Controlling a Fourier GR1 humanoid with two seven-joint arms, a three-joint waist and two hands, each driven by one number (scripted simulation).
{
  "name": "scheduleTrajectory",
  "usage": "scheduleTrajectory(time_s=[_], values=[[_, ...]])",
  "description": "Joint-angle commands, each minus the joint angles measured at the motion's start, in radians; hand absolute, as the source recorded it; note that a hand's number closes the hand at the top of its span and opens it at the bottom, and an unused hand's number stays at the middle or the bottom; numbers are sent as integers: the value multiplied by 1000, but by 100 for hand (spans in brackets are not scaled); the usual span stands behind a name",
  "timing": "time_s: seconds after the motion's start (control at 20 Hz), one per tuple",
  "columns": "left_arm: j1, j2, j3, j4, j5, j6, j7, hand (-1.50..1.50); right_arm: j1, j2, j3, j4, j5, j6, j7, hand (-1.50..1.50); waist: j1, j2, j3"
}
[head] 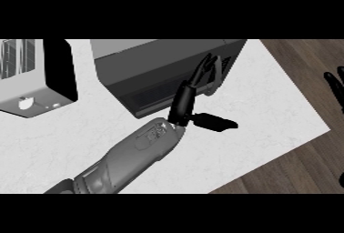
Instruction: Pick up the milk, place it into the microwave and close the microwave
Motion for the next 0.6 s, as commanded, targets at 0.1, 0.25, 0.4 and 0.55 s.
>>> scheduleTrajectory(time_s=[0.1, 0.25, 0.4, 0.55], values=[[-54, -1, 27, 50, 47, 18, -19, -150, -18, -19, -7, 7, -30, 11, 17, -150, -19, 5, 1], [-59, -1, 23, 57, 64, 12, -37, -150, -28, -36, -12, 14, -42, 6, 37, -150, -19, 5, 0], [-50, -1, 16, 63, 82, 16, -57, -150, -28, -41, -7, 18, -55, 26, 41, -150, -28, 11, 1], [-54, -1, 14, 71, 97, 15, -71, -150, -38, -46, -11, 11, -67, 21, 47, -150, -34, 6, 0]])
